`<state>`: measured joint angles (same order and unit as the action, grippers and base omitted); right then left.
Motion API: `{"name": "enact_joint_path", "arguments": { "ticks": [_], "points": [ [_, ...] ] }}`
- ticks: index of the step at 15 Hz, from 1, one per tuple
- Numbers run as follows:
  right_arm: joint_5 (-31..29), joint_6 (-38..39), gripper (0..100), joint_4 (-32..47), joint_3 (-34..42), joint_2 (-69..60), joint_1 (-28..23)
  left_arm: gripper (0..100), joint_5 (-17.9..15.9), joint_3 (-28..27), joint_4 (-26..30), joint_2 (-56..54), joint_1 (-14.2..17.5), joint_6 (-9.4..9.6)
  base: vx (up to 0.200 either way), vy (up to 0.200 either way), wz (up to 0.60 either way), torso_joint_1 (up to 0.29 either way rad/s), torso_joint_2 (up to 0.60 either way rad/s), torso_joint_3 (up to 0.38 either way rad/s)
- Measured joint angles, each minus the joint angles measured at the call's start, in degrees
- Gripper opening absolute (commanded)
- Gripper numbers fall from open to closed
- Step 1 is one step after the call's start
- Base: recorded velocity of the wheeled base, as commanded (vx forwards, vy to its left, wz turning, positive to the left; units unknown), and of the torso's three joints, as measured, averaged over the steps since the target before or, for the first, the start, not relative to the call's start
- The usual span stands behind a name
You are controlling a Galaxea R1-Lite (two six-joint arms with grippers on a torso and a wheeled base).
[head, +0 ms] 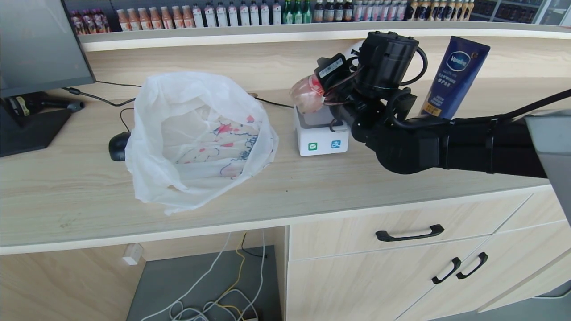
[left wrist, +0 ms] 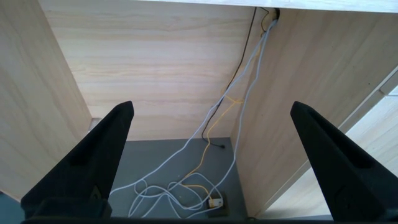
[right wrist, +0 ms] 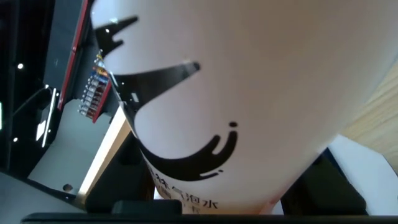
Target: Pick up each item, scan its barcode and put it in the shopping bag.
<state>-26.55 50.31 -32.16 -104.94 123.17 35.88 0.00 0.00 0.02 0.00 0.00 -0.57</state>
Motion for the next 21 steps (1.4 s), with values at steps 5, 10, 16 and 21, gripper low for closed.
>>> {"name": "enact_joint_path", "arguments": {
  "ticks": [5,10,16,21],
  "points": [
    [0.0,3.6,0,2.2,0.2,-0.4,0.0,100,0.0,0.0,0.0,0.0,0.0,0.00,0.000,0.000,0.00,0.000,0.00,0.000],
    [0.0,3.7,0,2.3,0.3,-0.6,0.0,100,0.0,0.0,0.0,0.0,0.0,-0.02,0.000,0.000,0.00,0.000,0.00,0.000],
    [-0.1,3.7,0,2.3,0.3,-0.7,0.0,100,0.0,0.0,0.0,0.0,0.0,-0.02,0.000,0.000,0.00,0.000,0.00,0.000],
    [-0.1,3.6,0,2.2,0.4,-0.8,0.0,100,0.0,0.0,0.0,0.0,0.0,-0.02,0.000,0.000,0.00,0.000,0.00,0.000]
  ]
}}
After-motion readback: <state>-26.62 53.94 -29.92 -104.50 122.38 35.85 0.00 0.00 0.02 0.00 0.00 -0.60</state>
